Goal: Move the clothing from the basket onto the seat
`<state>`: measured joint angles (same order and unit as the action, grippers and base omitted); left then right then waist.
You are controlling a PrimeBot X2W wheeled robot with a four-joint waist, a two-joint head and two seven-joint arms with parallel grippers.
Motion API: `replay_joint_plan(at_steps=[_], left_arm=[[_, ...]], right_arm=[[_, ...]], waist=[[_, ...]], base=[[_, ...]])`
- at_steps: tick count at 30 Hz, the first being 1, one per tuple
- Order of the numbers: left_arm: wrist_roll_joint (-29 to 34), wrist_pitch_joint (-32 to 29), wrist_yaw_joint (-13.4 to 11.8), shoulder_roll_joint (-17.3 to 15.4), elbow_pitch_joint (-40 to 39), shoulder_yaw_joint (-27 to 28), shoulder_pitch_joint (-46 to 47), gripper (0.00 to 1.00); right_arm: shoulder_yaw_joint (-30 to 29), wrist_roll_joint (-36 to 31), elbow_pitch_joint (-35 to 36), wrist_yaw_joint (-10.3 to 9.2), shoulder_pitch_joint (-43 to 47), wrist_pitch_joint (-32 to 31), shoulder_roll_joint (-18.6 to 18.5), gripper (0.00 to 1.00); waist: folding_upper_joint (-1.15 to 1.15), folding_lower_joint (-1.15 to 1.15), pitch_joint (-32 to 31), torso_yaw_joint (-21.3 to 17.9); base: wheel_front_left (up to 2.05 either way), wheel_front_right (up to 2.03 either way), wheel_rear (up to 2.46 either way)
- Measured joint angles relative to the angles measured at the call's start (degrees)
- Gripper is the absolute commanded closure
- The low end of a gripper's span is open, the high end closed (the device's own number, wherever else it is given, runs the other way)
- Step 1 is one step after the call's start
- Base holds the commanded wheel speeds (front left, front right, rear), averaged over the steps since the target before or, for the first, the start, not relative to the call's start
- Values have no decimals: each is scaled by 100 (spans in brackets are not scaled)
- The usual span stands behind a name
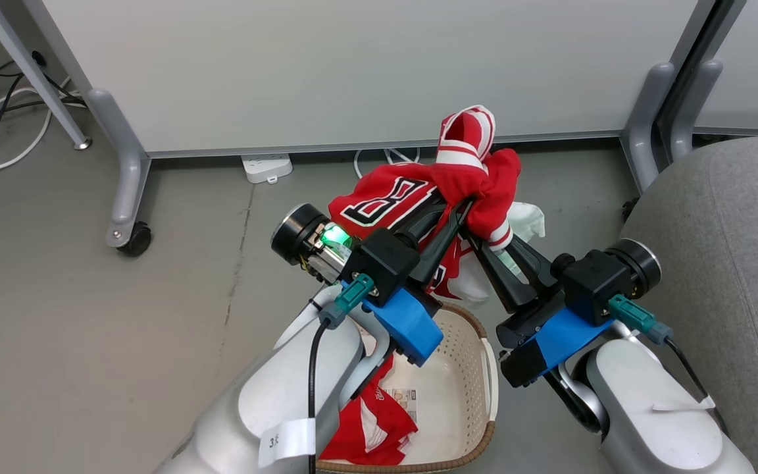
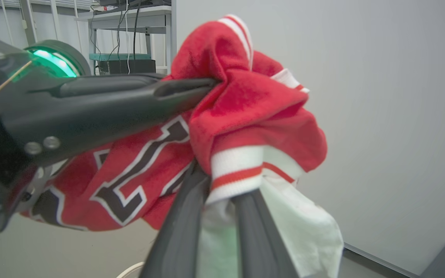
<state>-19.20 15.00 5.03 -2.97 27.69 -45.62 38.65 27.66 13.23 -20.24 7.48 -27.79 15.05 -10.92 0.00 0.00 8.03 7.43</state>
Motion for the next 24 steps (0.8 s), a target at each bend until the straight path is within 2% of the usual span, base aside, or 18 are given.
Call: replay_joint_plan(at_steps=[17, 18, 19, 24], left_arm=[[7, 0, -18, 1, 27, -2, 15, 100], [5, 1, -23, 1, 27, 7, 15, 64], [3, 1, -43, 1, 27, 15, 15, 0], [45, 7, -94, 3, -19, 32, 13, 0]], right_arm=[[-44, 4, -5, 0, 11, 0, -12, 100], [-47, 4, -4, 0, 12, 0, -11, 100], [-53, 4, -3, 0, 12, 0, -12, 100], [-209, 5, 20, 1, 24, 0, -9, 100]], waist=[[0, 0, -2, -42], [0, 0, -1, -42], [0, 0, 0, -42], [0, 0, 16, -50]], base=[[0, 0, 0], [0, 0, 0], [0, 0, 0], [0, 0, 0]])
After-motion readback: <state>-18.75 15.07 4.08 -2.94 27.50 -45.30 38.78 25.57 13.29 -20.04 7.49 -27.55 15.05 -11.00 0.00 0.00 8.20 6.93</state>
